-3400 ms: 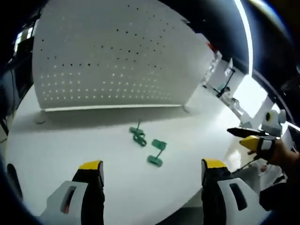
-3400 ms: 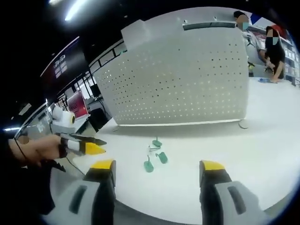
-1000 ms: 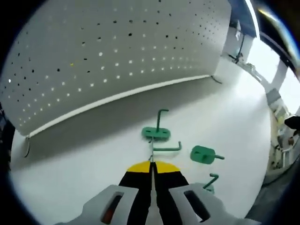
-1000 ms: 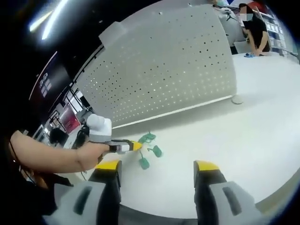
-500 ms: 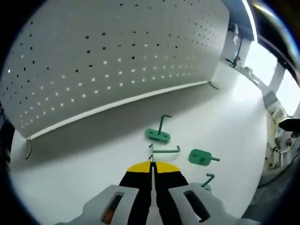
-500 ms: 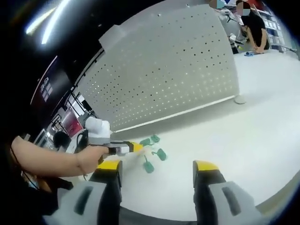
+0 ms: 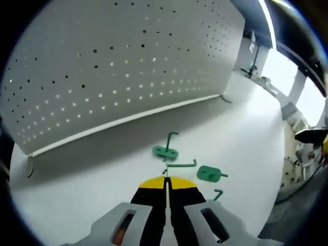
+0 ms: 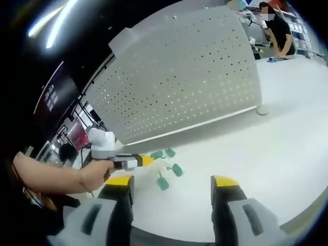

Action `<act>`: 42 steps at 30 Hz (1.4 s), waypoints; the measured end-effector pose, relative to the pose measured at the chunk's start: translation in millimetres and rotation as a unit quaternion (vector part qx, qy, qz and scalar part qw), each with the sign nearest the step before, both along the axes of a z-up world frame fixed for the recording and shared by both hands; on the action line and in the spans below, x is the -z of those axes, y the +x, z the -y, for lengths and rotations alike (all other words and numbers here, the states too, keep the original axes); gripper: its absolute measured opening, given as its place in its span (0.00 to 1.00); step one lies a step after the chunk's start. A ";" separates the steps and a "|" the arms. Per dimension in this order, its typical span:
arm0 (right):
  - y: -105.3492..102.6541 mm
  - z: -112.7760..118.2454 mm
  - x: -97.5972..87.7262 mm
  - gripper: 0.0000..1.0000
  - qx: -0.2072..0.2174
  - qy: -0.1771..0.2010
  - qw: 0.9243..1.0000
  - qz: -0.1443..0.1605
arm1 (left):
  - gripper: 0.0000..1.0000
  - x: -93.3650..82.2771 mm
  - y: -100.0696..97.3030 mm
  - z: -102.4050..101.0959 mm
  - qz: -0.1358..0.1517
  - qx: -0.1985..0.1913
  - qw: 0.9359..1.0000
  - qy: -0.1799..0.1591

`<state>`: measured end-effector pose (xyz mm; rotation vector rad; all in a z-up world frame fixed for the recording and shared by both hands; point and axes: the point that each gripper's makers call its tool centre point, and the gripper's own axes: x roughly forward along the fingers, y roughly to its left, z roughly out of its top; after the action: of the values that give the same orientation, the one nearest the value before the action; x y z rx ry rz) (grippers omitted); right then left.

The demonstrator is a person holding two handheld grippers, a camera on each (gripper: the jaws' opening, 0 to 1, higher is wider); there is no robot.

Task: Insert the hook assembly into the mounting plate slot until the hook locks in place.

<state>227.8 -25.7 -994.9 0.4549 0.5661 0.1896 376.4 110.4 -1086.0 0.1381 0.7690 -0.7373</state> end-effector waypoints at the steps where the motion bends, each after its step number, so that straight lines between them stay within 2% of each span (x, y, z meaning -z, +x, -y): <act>1: 0.6 -0.5 -0.3 0.57 -0.001 -0.001 1.000 0.000 | 0.01 -3.1 0.4 -0.9 0.001 0.001 1.000 -0.003; 4: 3.7 -2.4 -3.1 0.57 -0.005 0.001 1.000 0.004 | 0.01 -16.6 0.4 -1.9 0.010 0.009 1.000 -0.019; 10: 13.1 -8.8 -13.7 0.54 -0.015 0.010 1.000 0.016 | 0.01 -40.4 -2.9 -4.6 0.002 0.015 0.998 -0.055; 13: 16.4 -14.0 -16.9 0.51 -0.025 0.012 0.999 0.016 | 0.01 -59.1 -6.5 -4.7 0.007 0.025 0.997 -0.071; 17: 22.2 -23.5 -26.0 0.46 -0.035 0.023 0.999 0.026 | 0.01 -87.3 -14.8 -4.2 0.026 0.042 0.995 -0.090; 23: 31.2 -41.2 -39.2 0.44 -0.044 0.054 0.997 0.038 | 0.01 -113.6 -41.1 -2.4 0.035 0.055 0.991 -0.117; 29: 40.9 -61.6 -50.4 0.41 -0.058 0.075 0.994 0.049 | 0.01 -127.1 -68.8 0.4 0.050 0.070 0.987 -0.133; 32: 46.2 -72.3 -58.5 0.38 -0.062 0.104 0.991 0.055 | 0.01 -132.5 -80.1 1.5 0.051 0.073 0.985 -0.147; 36: 48.2 -82.1 -63.4 0.35 -0.065 0.132 0.988 0.057 | 0.01 -137.8 -87.8 1.4 0.054 0.069 0.983 -0.161; 38: 48.5 -85.2 -63.9 0.32 -0.060 0.150 0.985 0.056 | 0.01 -139.3 -89.2 0.2 0.070 0.064 0.982 -0.164; 40: 48.7 -86.2 -63.8 0.27 -0.053 0.159 0.984 0.058 | 0.01 -142.2 -92.1 0.8 0.066 0.049 0.979 -0.186; 42: 48.4 -92.4 -64.8 0.27 -0.049 0.193 0.979 0.052 | 0.01 -142.8 -95.1 1.0 0.070 0.048 0.979 -0.188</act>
<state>276.2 66.7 -930.1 0.7890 0.4500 0.4196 281.3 109.3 -943.1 -0.1153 0.4816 -0.9422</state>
